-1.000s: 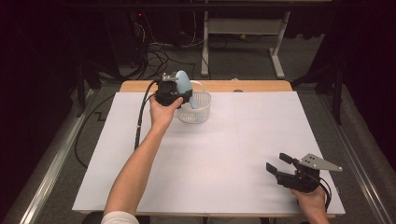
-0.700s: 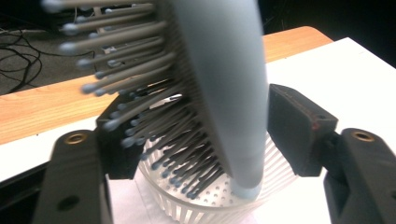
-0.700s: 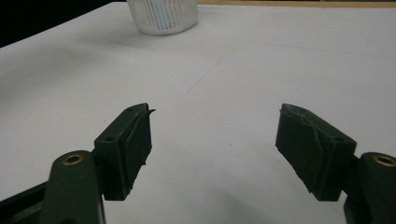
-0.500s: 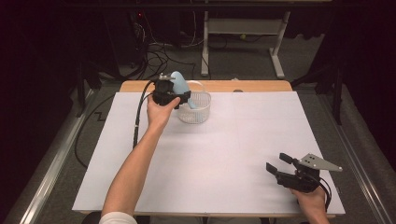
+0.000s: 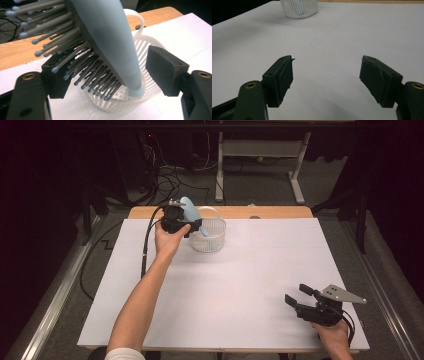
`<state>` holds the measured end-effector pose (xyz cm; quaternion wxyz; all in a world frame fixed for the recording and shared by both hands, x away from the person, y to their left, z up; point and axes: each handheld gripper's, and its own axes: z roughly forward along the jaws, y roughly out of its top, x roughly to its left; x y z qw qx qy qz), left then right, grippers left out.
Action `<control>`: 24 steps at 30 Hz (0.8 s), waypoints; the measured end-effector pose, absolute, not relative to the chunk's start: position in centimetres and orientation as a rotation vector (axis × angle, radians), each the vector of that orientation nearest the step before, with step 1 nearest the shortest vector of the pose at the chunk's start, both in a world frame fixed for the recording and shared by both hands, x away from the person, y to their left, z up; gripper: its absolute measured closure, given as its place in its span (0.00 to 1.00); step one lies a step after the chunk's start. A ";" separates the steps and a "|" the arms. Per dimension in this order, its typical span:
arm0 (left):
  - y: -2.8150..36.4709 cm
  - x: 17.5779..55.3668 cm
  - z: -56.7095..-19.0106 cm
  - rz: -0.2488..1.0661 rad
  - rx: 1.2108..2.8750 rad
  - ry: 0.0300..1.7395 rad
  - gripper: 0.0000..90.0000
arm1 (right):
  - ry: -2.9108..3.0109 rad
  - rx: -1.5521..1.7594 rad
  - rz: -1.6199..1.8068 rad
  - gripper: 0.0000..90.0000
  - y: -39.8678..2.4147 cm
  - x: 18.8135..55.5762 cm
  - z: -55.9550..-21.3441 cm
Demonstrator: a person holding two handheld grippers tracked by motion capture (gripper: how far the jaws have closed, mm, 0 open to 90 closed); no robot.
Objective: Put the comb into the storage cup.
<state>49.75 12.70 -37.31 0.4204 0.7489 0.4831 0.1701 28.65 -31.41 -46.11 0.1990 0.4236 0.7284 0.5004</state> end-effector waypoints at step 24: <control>13.7 49.1 -38.2 0.410 1.875 1.225 0.31 | 2.035 1.186 1.399 0.31 -31.4 28.6 -46.1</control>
